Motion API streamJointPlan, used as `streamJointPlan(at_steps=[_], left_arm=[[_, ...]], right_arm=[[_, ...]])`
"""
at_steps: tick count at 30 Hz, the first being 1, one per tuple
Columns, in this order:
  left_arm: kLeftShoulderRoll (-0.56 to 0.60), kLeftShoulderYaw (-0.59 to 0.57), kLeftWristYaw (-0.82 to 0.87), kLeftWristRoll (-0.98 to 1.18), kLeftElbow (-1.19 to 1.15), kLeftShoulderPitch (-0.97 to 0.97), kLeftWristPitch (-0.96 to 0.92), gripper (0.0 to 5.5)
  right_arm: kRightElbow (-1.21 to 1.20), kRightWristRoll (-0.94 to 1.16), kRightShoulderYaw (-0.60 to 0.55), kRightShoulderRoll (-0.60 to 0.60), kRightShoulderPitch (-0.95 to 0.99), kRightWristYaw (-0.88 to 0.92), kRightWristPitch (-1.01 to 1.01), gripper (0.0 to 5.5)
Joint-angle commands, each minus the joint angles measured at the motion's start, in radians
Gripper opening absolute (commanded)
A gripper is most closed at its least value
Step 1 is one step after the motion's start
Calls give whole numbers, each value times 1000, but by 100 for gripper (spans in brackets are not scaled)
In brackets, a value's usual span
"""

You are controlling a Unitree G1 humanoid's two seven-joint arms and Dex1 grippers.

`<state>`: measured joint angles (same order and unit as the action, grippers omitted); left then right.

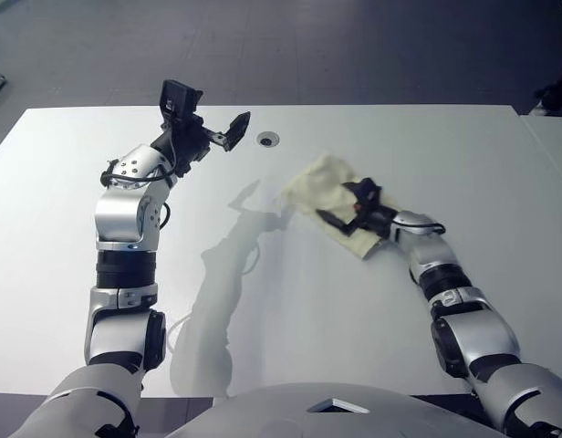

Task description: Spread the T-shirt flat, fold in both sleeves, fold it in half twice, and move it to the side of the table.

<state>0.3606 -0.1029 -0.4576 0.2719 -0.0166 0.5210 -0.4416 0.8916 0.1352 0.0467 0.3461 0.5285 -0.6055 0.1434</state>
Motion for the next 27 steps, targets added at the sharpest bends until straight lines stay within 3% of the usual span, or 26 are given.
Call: streamJointPlan(at_steps=[1,5,10,14,17,22,27], left_arm=[[-49,-38,121,27,227,-147,-120,540],[-104,-34,204,30,353,-238,-184,540],[-156,-98,344,-2,389,-237,-231,540],[-178,-148,473,-22,517,-215,-307,540],[-153,-98,509,-54,586,-200,-356,540],[-156,-70,552,-88,702,-272,-391,540],[-183,-70,566,-85,773,-349,-427,540]], right_arm=[[97,9,-120,36,-271,304,-261,539],[-76,15,-95,-19,-327,344,-347,539],[-425,-21,-111,31,-295,448,-328,539],[-1049,54,-164,19,-127,558,-614,539],[-1302,90,-128,-60,-168,627,-818,539],[-1518,116,-69,-135,-434,660,-939,539],[-1551,97,-55,-149,-428,655,-972,539]])
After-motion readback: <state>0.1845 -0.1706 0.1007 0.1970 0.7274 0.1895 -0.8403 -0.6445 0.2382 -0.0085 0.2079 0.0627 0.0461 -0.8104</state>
